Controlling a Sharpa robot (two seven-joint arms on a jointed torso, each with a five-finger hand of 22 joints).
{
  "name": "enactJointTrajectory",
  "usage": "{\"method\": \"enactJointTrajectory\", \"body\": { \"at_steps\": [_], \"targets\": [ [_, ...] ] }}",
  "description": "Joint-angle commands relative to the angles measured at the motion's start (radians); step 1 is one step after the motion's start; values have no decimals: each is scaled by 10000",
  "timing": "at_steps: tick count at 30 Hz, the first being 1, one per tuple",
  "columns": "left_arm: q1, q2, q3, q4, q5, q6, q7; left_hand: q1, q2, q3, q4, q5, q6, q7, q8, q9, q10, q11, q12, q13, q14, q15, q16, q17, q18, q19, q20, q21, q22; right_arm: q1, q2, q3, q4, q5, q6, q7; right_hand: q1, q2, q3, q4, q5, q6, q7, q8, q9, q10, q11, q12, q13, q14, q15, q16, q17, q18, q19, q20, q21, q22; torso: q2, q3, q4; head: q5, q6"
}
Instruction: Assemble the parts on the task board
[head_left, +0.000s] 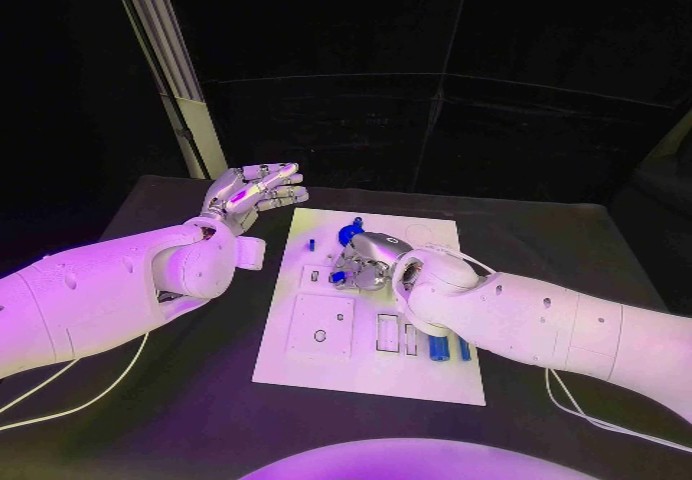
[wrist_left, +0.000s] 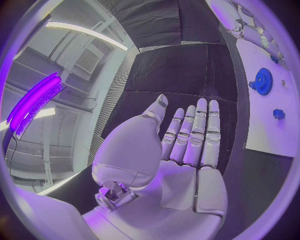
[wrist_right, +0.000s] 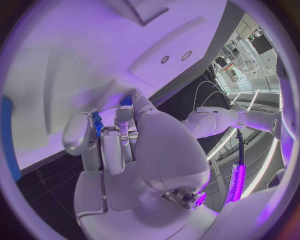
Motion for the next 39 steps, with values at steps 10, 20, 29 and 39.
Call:
{"method": "enactJointTrajectory", "body": {
  "at_steps": [10,20,29,39],
  "targets": [
    [19,-11,9,13,0,124,-2,41,15,9,-72,24,-9,201,-17,0,28,-34,1,-4,-29,-6,-60,-14,130,69,21,-49,-4,-12,-58,-3,152,-460,-605,-117,198,210,374,-41,297,465,-163,228,87,130,-122,-73,-143,676,-57,-96,1145,131,60,-78,34,163,67,15,17,-23,43],
    [17,-19,6,16,0,132,-7,41,15,9,-72,24,-9,201,-17,0,28,-34,1,-4,-29,-6,-60,-14,130,69,21,-49,-4,-39,-351,2,557,-803,-1010,-109,192,165,600,-53,603,684,-257,306,113,280,-201,-33,-154,671,-128,-130,1108,124,91,-150,44,191,83,16,21,-43,80],
    [15,-94,-6,101,-62,134,-64,37,17,65,-144,27,-4,198,-17,-1,31,-43,-2,-5,120,-43,11,16,142,190,-6,-24,17,-21,-781,10,1067,-1194,-790,-312,155,69,641,-55,635,738,-276,320,120,276,-218,-90,-202,665,-145,-150,1086,131,71,-169,17,146,118,4,52,-54,155],
    [12,-374,-210,378,-2481,358,-1585,-287,-168,286,-325,-45,1569,-728,856,262,2400,-1115,1103,415,3718,-1332,2487,1407,151,3147,-1237,1436,679,-6,-1081,12,1406,-1327,-848,-368,135,32,727,-49,725,817,-307,343,131,367,-247,-6,-139,667,-167,-152,1091,124,89,-190,27,181,129,3,75,-70,191]
  ]
}}
